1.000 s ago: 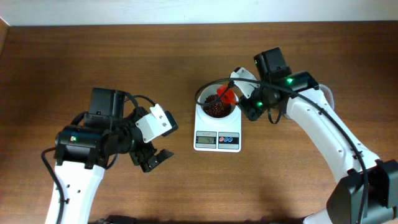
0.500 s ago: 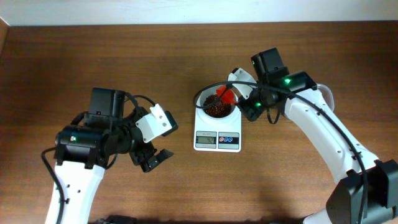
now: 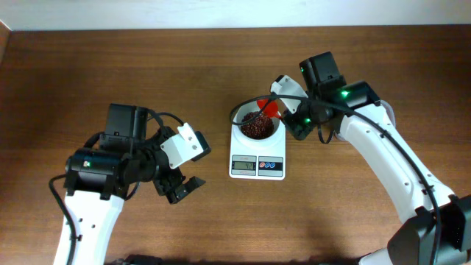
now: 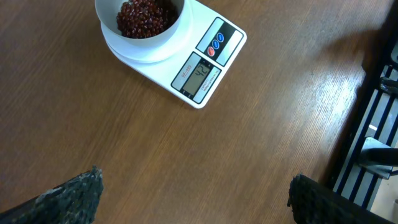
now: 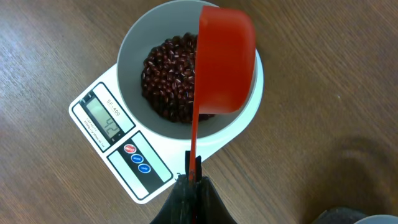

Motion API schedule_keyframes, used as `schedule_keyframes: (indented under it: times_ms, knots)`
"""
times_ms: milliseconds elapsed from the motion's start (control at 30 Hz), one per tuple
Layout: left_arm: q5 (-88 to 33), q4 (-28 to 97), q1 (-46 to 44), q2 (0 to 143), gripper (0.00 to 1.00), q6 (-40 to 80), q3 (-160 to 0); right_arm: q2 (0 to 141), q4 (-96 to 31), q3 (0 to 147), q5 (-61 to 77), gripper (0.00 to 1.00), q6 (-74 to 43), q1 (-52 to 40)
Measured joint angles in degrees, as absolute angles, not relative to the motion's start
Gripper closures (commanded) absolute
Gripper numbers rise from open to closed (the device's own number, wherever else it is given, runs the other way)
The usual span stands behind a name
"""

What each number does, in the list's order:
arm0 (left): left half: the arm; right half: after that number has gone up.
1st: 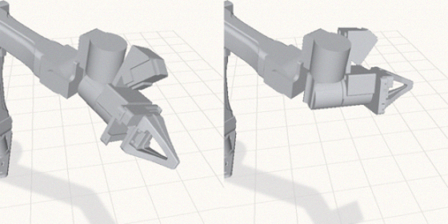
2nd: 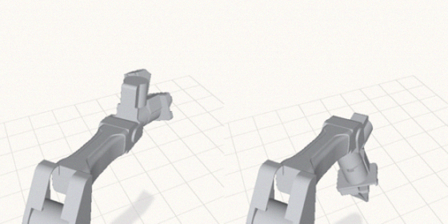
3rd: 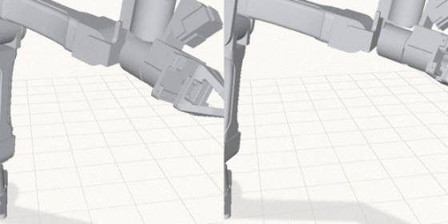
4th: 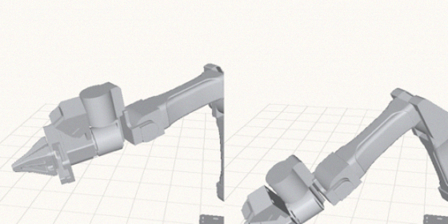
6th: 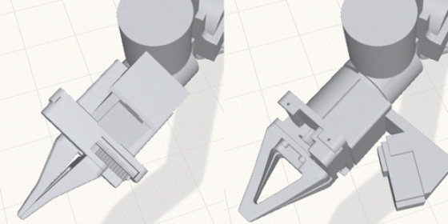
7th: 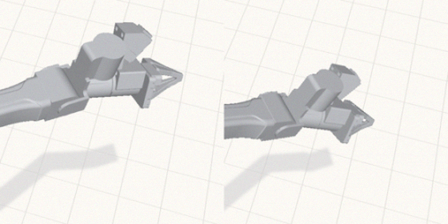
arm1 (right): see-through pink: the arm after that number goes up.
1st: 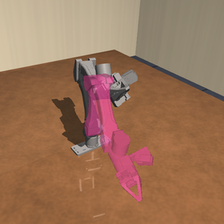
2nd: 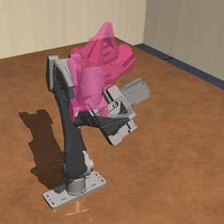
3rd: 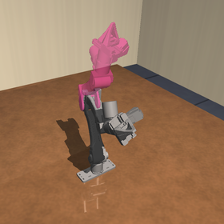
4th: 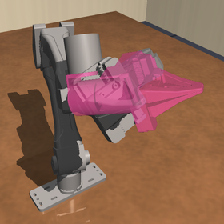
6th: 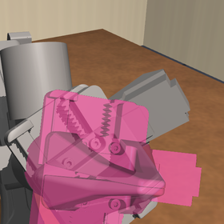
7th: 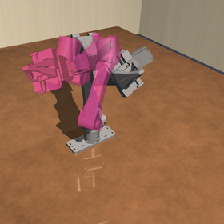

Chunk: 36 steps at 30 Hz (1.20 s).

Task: Scoop and weigh 50g on scale
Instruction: 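Tilt the scoop with the right gripper, pouring beans gradually into the bowl, then move the scoop with the right gripper back to the bean tub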

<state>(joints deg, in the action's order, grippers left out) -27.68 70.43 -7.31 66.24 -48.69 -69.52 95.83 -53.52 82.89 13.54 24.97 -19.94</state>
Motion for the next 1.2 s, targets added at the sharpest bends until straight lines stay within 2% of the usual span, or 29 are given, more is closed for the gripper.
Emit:
schedule_keyframes:
  times_ms: [600,733,967,1200]
  knots:
    - [-27.7,70.4,-7.3,66.2,0.01,-48.7,-69.5,95.8,-49.9,83.5,13.1,0.96,22.0,-19.9]
    - [-27.7,70.4,-7.3,66.2,0.01,-48.7,-69.5,95.8,-61.1,88.9,13.0,0.96,17.6,-18.6]
    - [-27.7,70.4,-7.3,66.2,0.01,-48.7,-69.5,95.0,-84.1,110.1,5.8,0.95,14.4,-10.4]
    - [-27.7,70.4,-7.3,66.2,0.01,-48.7,-69.5,94.4,-90.2,113.9,1.3,0.95,13.4,-0.6]
